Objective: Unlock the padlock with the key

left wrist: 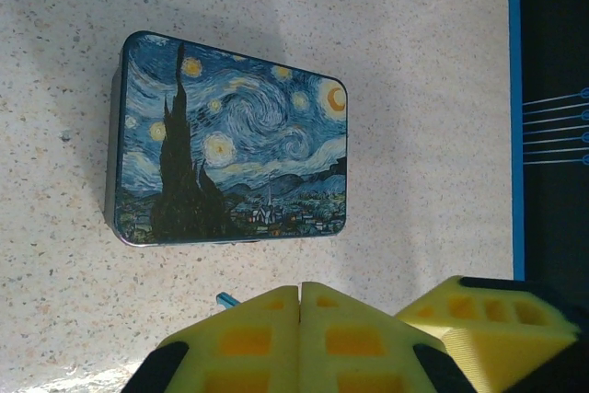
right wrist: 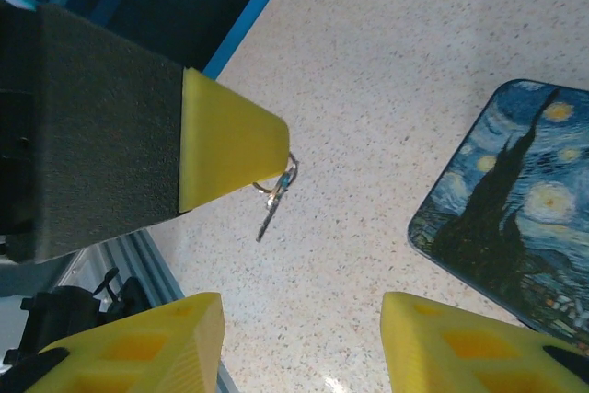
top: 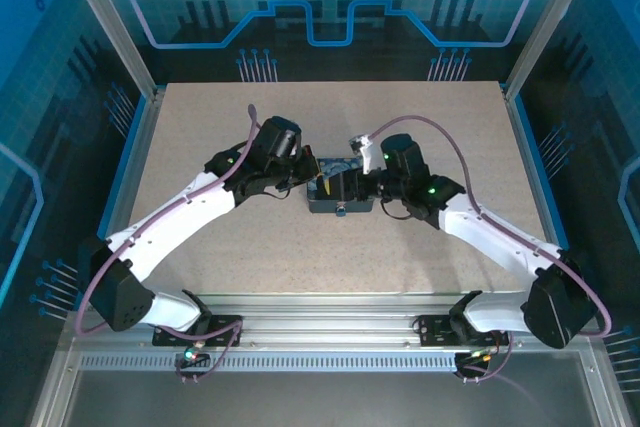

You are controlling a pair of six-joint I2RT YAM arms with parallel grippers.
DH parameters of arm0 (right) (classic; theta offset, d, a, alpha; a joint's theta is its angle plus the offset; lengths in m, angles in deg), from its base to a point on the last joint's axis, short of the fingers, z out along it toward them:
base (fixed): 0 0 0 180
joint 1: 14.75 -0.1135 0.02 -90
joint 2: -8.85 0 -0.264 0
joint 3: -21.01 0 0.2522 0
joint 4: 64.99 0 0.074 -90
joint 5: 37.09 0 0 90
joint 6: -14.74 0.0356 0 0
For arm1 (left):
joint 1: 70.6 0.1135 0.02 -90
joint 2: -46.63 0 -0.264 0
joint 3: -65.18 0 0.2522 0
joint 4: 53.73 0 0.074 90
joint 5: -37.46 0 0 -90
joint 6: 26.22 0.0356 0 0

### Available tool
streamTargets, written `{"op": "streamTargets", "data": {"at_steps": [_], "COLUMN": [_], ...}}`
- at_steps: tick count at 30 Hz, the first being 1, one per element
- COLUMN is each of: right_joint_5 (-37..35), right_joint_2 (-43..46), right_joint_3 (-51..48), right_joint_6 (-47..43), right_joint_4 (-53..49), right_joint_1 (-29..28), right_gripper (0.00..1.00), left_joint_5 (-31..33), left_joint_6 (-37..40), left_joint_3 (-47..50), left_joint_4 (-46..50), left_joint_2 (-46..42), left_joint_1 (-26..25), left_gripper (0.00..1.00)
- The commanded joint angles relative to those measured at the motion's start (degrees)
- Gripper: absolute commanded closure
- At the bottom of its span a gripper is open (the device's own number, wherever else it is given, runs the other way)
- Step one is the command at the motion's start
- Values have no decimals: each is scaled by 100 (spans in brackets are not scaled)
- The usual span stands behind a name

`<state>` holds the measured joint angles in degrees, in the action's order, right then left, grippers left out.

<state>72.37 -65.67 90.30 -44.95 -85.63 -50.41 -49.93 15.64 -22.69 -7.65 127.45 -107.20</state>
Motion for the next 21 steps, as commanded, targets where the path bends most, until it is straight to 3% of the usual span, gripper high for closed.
{"op": "streamTargets", "data": {"at_steps": [1, 10, 21], "right_joint_5": [-75, -319, -342], "right_joint_2": [-136, -31, -112], "right_joint_3": [229, 141, 241], "right_joint_6": [-80, 10, 63], "right_joint_4": [355, 542, 588], "right_joint_1": [-138, -187, -169], "right_gripper": [51, 48, 61], "left_joint_5": [-225, -242, -311], "left_joint_6": [-143, -136, -190], "left_joint_3": [-156, -172, -161], "left_joint_4": [-58, -49, -133], "left_joint_2": [-162, -211, -250], "left_joint_1": [-26, -35, -75], "left_gripper": [100, 100, 100]}}
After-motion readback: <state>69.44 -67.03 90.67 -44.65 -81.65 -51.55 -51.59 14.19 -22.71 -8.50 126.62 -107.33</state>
